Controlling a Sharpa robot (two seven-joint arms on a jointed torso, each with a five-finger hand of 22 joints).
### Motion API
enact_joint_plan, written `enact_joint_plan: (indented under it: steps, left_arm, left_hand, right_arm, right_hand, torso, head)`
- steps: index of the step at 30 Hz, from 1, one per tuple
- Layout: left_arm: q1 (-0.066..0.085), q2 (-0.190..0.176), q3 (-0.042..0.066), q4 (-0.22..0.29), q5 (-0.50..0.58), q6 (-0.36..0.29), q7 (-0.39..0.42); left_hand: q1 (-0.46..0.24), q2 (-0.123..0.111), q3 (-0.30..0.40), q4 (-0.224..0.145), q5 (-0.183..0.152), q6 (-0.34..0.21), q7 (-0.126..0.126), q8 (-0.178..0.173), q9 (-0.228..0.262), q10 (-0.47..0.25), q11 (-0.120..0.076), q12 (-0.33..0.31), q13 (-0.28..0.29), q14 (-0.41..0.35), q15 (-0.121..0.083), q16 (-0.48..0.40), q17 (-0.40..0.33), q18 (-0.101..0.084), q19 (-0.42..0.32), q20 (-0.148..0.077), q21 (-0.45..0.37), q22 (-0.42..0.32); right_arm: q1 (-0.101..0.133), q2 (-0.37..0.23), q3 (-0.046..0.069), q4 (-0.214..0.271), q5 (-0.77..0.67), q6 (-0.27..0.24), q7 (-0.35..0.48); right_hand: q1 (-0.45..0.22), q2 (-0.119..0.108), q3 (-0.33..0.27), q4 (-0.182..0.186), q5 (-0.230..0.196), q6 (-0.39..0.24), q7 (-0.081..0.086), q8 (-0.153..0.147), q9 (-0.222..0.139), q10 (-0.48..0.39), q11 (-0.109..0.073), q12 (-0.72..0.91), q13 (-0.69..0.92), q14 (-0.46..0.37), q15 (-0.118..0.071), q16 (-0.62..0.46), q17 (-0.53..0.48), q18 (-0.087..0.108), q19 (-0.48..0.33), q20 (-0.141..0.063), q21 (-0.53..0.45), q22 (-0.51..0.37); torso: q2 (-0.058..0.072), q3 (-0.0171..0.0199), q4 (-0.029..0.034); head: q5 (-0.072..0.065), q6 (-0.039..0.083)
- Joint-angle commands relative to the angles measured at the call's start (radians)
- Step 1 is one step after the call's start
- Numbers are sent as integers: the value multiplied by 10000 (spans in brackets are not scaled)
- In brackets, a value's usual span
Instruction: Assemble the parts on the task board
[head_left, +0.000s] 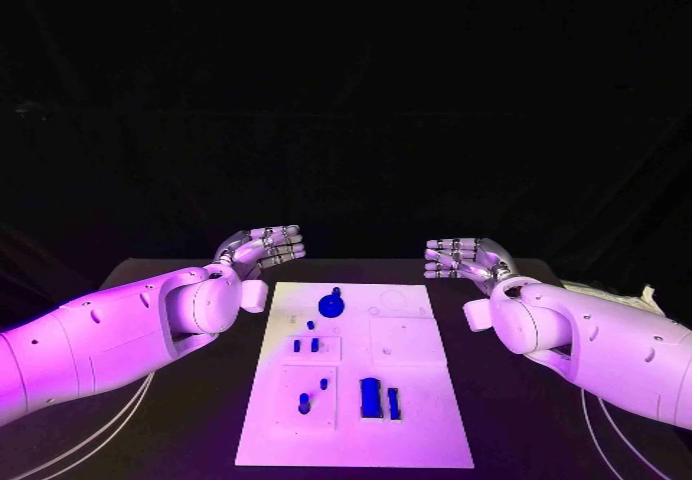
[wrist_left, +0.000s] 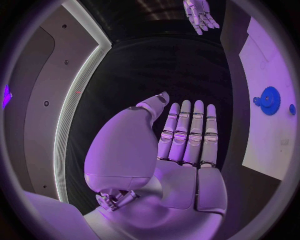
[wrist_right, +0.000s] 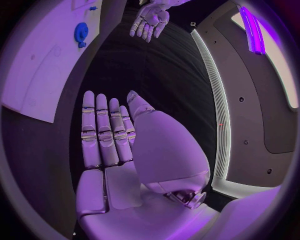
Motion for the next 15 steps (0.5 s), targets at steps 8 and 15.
enact_joint_plan:
  steps: [8,15]
  left_arm:
    - [-77,225,8,-226,441,-501,806]
    - [-163,180,39,42,51,-765,487]
  left_hand:
    - [116,169,-186,11,33,-3,54,-27,-10,18,27,-85,-2,292,-19,-428,-186,69,79,23,18,-382]
    - [-5662,1385,-1799,-466,-551,-4416,-722,-675,-665,-4659,-639,-723,-621,-3838,-644,-1285,-1150,-689,-3203,-1122,-640,-2074]
  right_arm:
    - [22,481,38,-792,424,973,1036]
    - [-6,332,-7,-329,520,50,737]
  right_hand:
    - [-311,105,92,-385,-99,84,44,-1,-466,174,42,-3,-1034,645,-116,-142,-939,73,713,-90,-507,-664]
    - [-6562,411,-571,-1240,-685,-4143,-714,-632,-1652,-4651,-530,-647,-1793,-4439,-1038,-769,-1677,-674,-4129,-931,-1438,-1297]
  torso:
    - [-49,55,39]
    - [-126,132,241]
  head:
    - [3,308]
    - [-161,398]
